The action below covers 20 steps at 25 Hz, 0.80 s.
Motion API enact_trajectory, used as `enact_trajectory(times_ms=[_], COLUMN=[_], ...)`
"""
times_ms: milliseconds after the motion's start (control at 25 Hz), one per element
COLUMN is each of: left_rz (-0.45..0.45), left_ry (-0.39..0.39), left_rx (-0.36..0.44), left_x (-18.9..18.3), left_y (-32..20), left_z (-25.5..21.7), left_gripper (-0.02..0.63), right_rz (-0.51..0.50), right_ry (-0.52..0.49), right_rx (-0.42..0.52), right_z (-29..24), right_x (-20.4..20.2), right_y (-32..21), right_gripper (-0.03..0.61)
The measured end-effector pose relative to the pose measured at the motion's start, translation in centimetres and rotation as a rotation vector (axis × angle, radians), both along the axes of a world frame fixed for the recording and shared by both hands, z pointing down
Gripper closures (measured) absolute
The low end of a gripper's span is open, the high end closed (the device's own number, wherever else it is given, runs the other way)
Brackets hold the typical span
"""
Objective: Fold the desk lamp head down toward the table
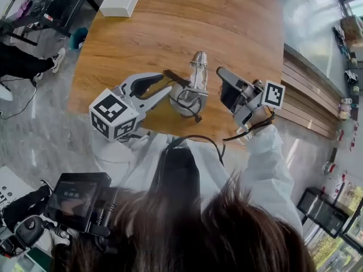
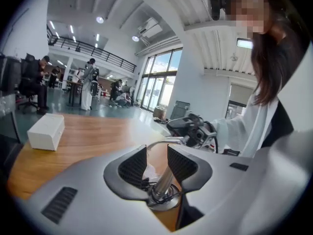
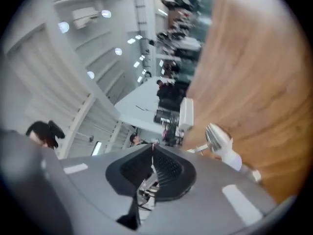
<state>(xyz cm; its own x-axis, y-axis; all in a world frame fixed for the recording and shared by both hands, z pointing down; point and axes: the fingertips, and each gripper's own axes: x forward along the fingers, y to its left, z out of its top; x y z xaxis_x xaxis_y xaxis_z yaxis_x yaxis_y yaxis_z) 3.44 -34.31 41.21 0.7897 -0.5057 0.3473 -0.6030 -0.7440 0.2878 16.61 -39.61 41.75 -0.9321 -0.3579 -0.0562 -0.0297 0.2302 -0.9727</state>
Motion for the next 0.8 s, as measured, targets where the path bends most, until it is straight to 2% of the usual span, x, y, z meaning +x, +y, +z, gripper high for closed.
enact_trajectory(times_ms=[40, 120, 200, 280, 360, 480, 600, 800], left_rz=[-0.024, -0.047, -0.095, -0.163, -0.195, -0.227, -0.249, -0.245], left_ry=[-0.01, -0.043, -0.063, 0.005, 0.101, 0.126, 0.126, 0.107], left_rx=[0.025, 0.09, 0.159, 0.201, 0.218, 0.253, 0.27, 0.282], left_x=[-0.4, -0.6, -0.6, -0.4, 0.7, 2.6, 4.1, 5.4], left_y=[-0.7, -2.0, -3.0, -3.2, -2.9, -2.8, -2.7, -2.2], left_z=[-1.0, -3.4, -6.3, -9.7, -12.3, -13.4, -13.6, -13.5], left_gripper=[0.48, 0.493, 0.54, 0.609, 0.611, 0.612, 0.612, 0.612], right_rz=[0.058, 0.137, 0.204, 0.283, 0.36, 0.463, 0.499, 0.526], right_ry=[0.029, 0.102, 0.22, 0.351, 0.44, 0.559, 0.652, 0.786], right_rx=[0.109, 0.313, 0.475, 0.594, 0.696, 0.858, 0.938, 0.951], right_z=[-2.0, -6.1, -9.7, -12.4, -14.4, -16.2, -16.8, -16.1], right_x=[0.3, -0.1, -0.9, -1.5, -1.6, -1.5, -1.7, -1.6], right_y=[-0.3, -0.4, 0.0, 0.9, 1.9, 2.7, 3.3, 3.6], right_gripper=[0.577, 0.577, 0.577, 0.577, 0.577, 0.577, 0.578, 0.578])
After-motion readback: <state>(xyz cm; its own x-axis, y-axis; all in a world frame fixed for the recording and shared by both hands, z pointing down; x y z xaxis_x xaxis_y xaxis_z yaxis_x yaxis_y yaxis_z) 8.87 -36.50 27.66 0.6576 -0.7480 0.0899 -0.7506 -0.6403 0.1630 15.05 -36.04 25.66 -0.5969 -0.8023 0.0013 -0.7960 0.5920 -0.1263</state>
